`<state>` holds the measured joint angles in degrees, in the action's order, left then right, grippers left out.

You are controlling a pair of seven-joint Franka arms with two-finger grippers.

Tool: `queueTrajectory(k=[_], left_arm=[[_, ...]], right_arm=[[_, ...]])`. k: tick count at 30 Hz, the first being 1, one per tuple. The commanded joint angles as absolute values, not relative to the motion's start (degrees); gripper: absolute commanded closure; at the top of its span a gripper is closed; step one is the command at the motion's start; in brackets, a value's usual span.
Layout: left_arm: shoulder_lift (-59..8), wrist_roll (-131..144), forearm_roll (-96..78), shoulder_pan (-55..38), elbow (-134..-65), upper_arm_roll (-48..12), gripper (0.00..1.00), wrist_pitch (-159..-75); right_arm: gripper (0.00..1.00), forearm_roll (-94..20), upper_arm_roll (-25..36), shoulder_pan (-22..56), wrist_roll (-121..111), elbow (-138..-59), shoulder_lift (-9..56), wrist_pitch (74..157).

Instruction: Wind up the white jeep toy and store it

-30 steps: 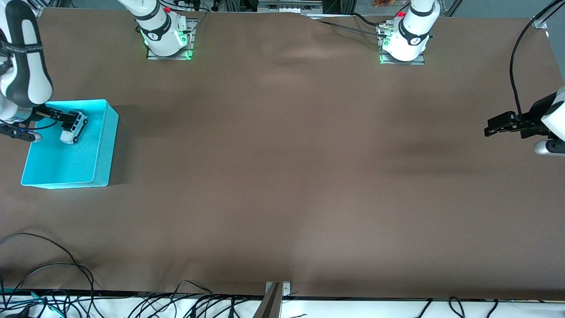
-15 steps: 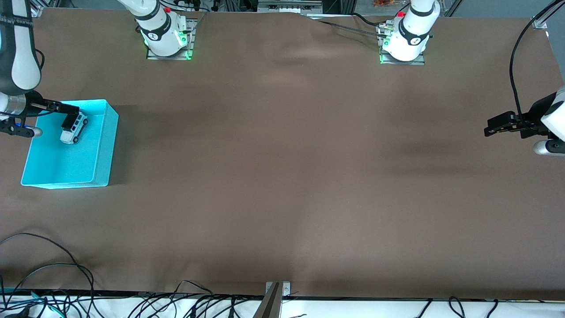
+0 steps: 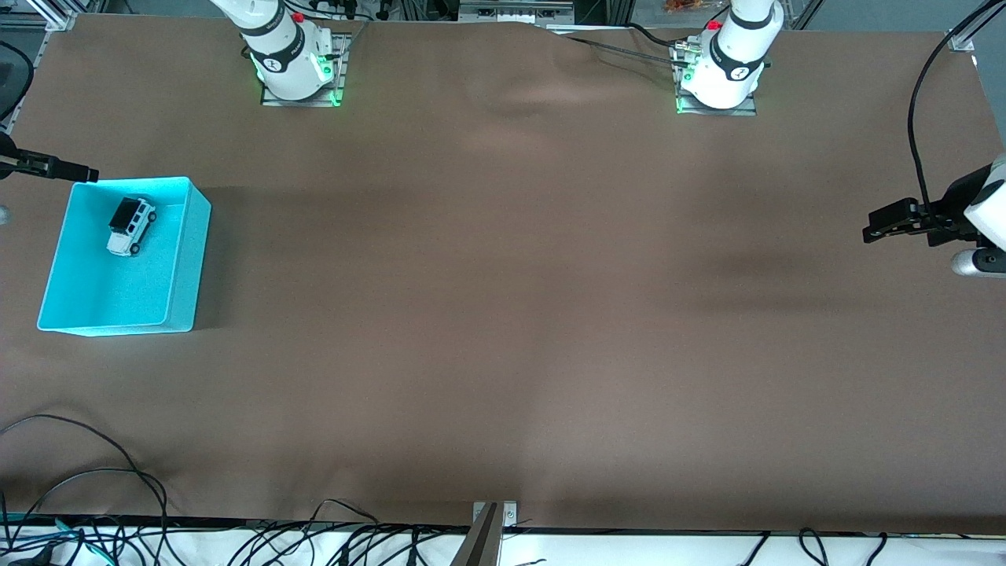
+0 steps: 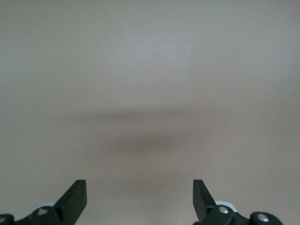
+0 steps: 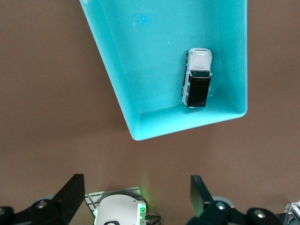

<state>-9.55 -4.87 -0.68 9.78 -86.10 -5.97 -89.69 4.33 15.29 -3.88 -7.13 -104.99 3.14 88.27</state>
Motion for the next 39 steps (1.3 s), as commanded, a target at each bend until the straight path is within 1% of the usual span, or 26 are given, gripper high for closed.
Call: queueTrajectory(k=[1, 7, 12, 17, 26, 30, 32, 36, 39], left_arm=[[-8.35, -5.71, -0.97, 10.02, -86.13, -5.71, 0.0, -89.38], [-8.17, -5.8, -0.18, 9.93, -86.04, -5.8, 0.0, -89.47], [-8.26, -5.8, -0.26, 9.93, -86.13, -5.89, 0.0, -89.47], [-8.26, -5.71, -0.26, 9.93, -86.13, -5.89, 0.0, -89.47], [-8.35, -5.71, -0.26, 9.93, -86.31, -5.98, 0.0, -89.47], [-8.35, -5.71, -0.26, 9.93, -86.4, -5.98, 0.0, -89.47], [-8.35, -5.71, -0.26, 9.93, -86.31, -5.89, 0.0, -89.47], [-8.44, -5.71, -0.26, 9.93, -86.4, -5.98, 0.0, -89.56], [-8.44, -5.71, -0.26, 9.93, -86.4, -5.89, 0.0, -89.47]], right_arm=[[0.0, 4.39, 6.17, -9.84, -5.46, -103.1, 1.32, 85.52], [0.0, 2.81, -1.31, -12.74, 6.75, -100.02, 1.14, 84.73], [0.0, 2.72, -8.34, -15.2, 7.47, -97.74, 0.79, 82.53], [0.0, 0.36, -12.13, -15.91, 8.26, -96.94, -0.26, 82.18], [0.0, -5.71, -12.04, -15.82, 8.44, -97.03, -2.98, 82.88], [0.0, -6.06, -11.52, -14.94, 8.35, -97.12, -3.86, 84.19], [0.0, -6.06, -10.38, -12.85, 8.44, -97.38, -4.22, 85.34], [0.0, -5.98, -5.19, -6.78, 8.09, -98.08, -4.39, 89.28], [0.0, -5.71, -5.1, -6.33, 7.74, -98.96, -4.39, 93.15]])
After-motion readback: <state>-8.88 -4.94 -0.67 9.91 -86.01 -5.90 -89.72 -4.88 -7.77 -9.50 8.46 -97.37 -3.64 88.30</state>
